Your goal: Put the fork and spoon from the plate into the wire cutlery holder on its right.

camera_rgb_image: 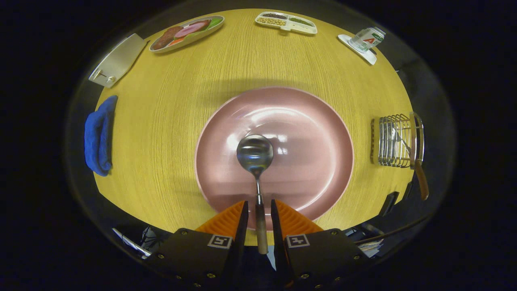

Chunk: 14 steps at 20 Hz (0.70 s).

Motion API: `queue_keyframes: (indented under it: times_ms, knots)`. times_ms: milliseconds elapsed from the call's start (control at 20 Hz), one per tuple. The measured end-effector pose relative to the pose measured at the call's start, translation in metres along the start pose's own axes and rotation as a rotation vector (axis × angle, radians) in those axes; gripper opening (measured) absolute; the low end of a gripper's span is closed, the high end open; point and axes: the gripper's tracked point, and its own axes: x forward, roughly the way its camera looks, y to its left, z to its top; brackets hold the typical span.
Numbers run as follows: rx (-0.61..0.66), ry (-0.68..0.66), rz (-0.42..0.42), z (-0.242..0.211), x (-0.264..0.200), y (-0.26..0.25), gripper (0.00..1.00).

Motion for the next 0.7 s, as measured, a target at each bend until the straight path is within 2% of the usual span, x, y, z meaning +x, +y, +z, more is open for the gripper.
queue_keyframes:
  times_ms: [300,350,400,450,700]
  knots:
    - [-0.022,-0.049,0.021,-0.004,0.02,0.003,0.34]
    - [-0.031,-0.063,0.022,-0.002,0.022,0.003,0.11]
    - [-0.03,-0.071,0.02,-0.003,0.016,0.004,0.11]
    - [-0.027,-0.09,0.013,-0.001,0.015,0.002,0.07]
    - [-0.005,-0.169,-0.022,0.006,0.005,-0.002,0.06]
